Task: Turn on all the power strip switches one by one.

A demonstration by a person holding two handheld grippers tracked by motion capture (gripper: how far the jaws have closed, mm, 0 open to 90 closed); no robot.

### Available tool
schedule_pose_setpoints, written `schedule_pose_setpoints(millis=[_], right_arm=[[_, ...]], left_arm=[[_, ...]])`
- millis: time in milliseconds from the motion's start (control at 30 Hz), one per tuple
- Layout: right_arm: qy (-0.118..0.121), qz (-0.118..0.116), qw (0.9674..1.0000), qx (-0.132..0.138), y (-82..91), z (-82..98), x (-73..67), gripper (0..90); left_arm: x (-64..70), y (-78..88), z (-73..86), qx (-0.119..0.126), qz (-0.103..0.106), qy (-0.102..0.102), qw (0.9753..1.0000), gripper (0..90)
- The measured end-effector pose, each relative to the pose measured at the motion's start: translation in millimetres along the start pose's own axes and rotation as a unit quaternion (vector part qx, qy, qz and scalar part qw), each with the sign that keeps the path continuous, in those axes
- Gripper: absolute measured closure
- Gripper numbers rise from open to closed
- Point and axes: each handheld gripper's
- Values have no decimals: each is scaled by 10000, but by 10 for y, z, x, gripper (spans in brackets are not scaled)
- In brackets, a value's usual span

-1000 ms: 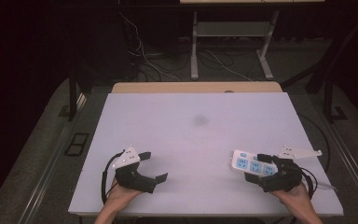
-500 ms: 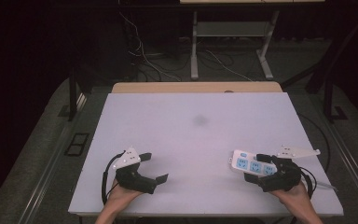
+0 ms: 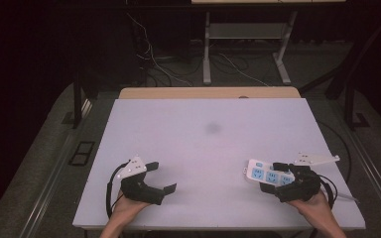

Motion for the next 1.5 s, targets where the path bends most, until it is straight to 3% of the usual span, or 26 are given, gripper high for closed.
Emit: schedule_pose_setpoints(millis=[700, 1000, 1267, 1500], right_arm=[[155, 116, 9991, -367, 106, -229, 18, 5], [194, 299, 9979, -546, 179, -281, 85, 5], [214, 321, 9970, -668, 251, -371, 138, 5], [244, 420, 9945, -923, 261, -398, 219, 5]], left_arm=[[13, -33, 3, -69, 59, -25, 10000, 0], [10, -30, 2, -67, 65, -29, 10000, 0], [10, -37, 1, -70, 116, -55, 9999, 0], [7, -33, 3, -64, 116, -35, 9999, 0]])
Point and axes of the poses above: each handheld gripper's, and its own axes: y roughly backward along the jaws, z roughly out of its underside, x roughly to its right, and after that the axes turned 10 degrees about -y, right-handed
